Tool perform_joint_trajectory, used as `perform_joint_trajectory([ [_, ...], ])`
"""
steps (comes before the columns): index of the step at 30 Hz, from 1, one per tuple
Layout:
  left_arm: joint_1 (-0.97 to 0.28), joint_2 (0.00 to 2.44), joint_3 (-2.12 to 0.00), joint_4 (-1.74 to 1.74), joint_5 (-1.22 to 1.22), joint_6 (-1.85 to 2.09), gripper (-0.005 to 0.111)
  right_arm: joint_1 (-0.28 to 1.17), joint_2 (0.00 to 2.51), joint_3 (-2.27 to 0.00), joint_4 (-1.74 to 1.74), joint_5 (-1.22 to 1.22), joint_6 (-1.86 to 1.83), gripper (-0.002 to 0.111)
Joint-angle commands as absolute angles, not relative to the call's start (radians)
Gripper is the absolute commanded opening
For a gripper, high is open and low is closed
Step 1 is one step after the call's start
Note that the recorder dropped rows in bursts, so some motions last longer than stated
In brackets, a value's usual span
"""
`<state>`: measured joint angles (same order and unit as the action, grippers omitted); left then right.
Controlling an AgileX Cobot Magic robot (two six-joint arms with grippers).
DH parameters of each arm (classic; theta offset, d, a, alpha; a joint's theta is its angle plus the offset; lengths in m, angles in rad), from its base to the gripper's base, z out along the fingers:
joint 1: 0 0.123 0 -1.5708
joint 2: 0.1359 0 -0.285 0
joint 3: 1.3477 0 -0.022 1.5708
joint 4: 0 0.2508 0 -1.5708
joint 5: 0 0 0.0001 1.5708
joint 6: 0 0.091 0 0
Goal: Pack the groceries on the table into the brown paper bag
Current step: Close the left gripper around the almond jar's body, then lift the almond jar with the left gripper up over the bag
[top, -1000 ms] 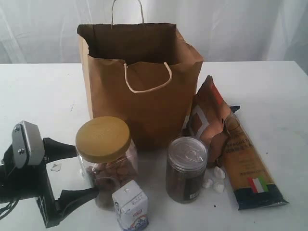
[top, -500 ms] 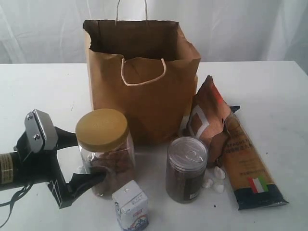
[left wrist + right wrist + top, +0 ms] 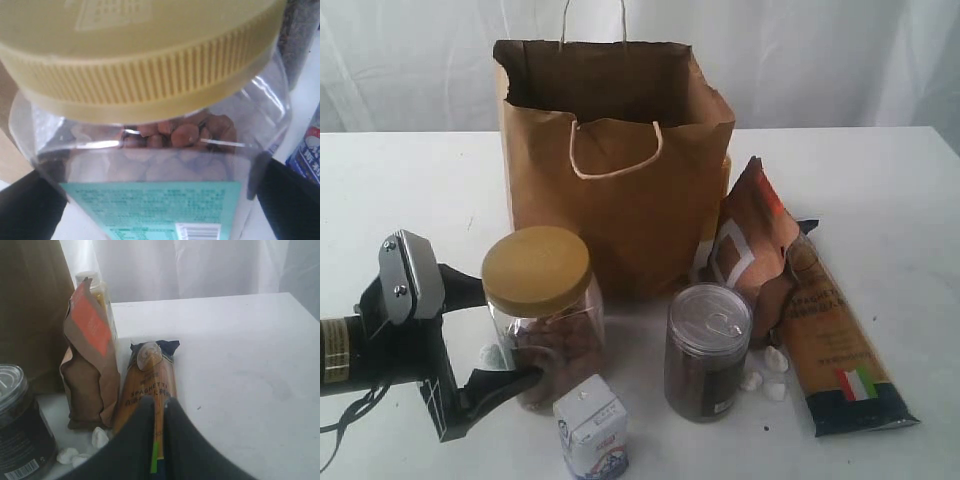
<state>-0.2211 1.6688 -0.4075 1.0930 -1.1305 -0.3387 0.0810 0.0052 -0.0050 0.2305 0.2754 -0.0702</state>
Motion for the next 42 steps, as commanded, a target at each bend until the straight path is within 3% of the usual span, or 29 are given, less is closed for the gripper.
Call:
perform_joint_trajectory([
  [1,-0.225,1.667,-0.410,1.098,-1.119,-0.339,0.090,0.075,0.000,0.000,0.232,0.267,-0.070,0.007],
  [4,-0.233,1.667,-0.410,1.051,-1.079,-0.339,0.080,0.075,0.000,0.000,0.232,0.267,-0.070,0.007],
  [13,-0.247,1.667,-0.411,1.009,-1.069,-0.343,0.078,0.075,0.000,0.000,0.232,0.267,-0.070,0.007],
  [15,-0.247,1.667,-0.411,1.009,-1.069,-0.343,0.065,0.075,0.000,0.000,0.232,0.267,-0.070,0.007],
  [21,-0.247,1.667,-0.411,1.016,-1.081,-0.343,0.001,0.075,0.000,0.000,0.232,0.267,-0.070,0.007],
  [29,-0.245,1.663,-0.411,1.041,-1.221,-0.339,0.000,0.075,0.000,0.000,0.232,0.267,-0.070,0.007],
  [42,-0.245,1.663,-0.409,1.065,-1.221,-0.366,0.000,0.075,0.000,0.000,0.232,0.267,-0.070,0.007],
])
